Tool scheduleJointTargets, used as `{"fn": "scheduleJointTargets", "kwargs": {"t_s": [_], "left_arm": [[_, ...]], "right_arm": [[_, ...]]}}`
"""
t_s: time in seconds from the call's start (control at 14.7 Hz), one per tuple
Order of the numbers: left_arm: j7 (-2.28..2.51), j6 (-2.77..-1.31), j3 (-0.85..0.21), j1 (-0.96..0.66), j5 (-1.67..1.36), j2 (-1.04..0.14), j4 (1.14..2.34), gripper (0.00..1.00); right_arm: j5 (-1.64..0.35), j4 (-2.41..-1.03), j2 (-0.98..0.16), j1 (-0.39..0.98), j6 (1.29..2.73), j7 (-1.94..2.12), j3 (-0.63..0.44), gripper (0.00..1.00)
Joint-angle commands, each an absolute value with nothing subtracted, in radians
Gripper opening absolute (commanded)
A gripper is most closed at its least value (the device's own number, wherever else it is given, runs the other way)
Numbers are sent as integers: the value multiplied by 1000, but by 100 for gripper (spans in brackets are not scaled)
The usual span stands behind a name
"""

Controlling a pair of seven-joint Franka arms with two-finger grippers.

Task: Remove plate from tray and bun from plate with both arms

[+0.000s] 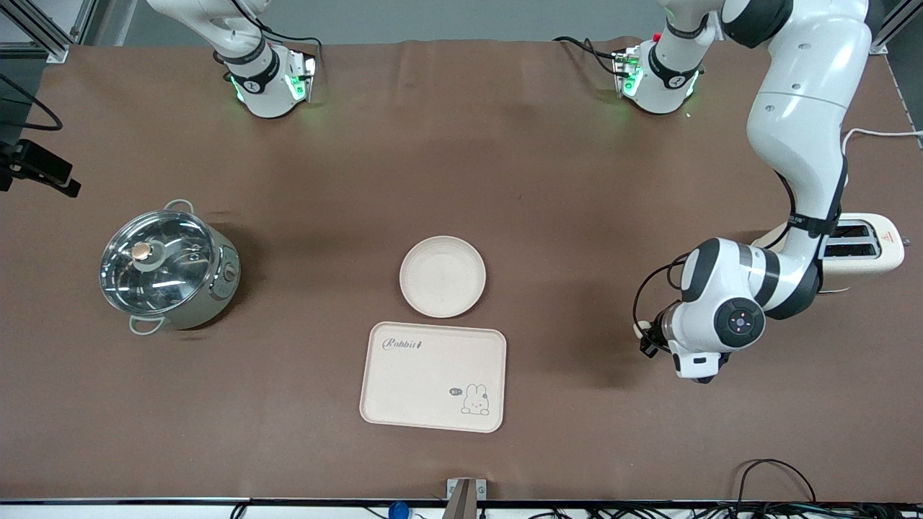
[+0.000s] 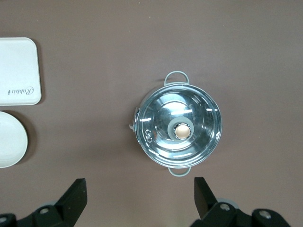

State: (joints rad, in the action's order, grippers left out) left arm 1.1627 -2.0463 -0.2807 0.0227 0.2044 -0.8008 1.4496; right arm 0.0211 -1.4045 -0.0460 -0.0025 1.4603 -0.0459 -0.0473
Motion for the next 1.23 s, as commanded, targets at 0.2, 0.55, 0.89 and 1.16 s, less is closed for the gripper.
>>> {"fn": "scheduleJointTargets", "kwargs": {"t_s": [0.2, 0.55, 0.89, 1.16], "left_arm": [[1134, -2046, -290, 41, 225, -799, 1437, 96], [1129, -2034, -301, 43, 224, -701, 1430, 100], [886, -1956, -299, 60, 219, -508, 1431, 100], [613, -1804, -299, 84, 216, -341, 1431, 100]], "right_arm": [[38, -1427, -29, -2, 1482, -40, -48, 100], [35, -1427, -31, -9, 1479, -40, -51, 100], [32, -1427, -29, -9, 1474, -40, -52, 100], [29, -1428, -28, -3, 1453, -41, -51, 100]]}}
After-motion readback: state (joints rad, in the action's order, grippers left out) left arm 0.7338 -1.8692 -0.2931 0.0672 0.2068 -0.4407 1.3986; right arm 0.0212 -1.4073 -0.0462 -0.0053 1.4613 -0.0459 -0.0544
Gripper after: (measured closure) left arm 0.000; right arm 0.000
